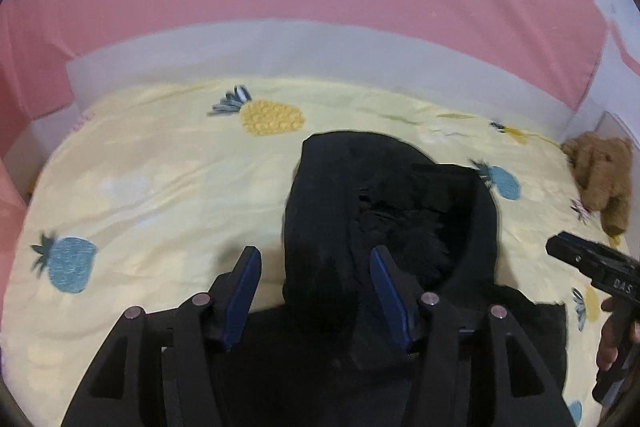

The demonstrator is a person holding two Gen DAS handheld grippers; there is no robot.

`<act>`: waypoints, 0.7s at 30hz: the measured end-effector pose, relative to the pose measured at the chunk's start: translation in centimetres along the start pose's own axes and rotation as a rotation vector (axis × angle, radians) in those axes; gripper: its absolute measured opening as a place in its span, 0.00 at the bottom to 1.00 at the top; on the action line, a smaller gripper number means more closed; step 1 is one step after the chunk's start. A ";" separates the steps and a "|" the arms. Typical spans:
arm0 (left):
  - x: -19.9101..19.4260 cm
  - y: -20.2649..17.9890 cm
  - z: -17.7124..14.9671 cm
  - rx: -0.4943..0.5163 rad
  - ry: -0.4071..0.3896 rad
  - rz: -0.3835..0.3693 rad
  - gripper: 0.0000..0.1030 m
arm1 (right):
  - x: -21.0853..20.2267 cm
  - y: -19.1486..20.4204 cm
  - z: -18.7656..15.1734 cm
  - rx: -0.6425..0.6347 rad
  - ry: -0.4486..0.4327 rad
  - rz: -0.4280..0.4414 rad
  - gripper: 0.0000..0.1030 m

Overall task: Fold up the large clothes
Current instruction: 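Grasp the hood with both tools and fold it down onto the jacket body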

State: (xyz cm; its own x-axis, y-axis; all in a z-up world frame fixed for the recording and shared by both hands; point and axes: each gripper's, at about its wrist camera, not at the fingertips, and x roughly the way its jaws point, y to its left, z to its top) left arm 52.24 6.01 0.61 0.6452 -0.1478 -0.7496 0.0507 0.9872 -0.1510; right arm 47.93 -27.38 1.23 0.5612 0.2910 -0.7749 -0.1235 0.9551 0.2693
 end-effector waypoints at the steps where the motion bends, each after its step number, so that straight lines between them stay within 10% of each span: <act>1: 1.8 0.3 0.3 -0.011 0.017 0.007 0.55 | 1.1 -0.4 0.3 0.007 0.010 0.004 0.59; 12: 12.9 2.0 0.6 -0.071 0.110 -0.054 0.45 | 11.2 -4.5 3.1 0.110 0.109 0.059 0.57; 14: 13.4 1.9 0.5 -0.076 0.116 -0.064 0.24 | 11.5 -4.3 3.1 0.114 0.116 0.077 0.12; 21: 8.1 1.4 0.2 -0.071 -0.020 -0.091 0.07 | 5.4 -1.3 3.0 0.029 -0.035 0.092 0.06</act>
State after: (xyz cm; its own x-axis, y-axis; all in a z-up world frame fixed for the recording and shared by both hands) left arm 57.66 6.17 -5.54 0.6554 -0.2347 -0.7179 0.0557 0.9629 -0.2639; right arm 53.63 -27.21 -1.58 0.5772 0.3748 -0.7256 -0.1522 0.9223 0.3553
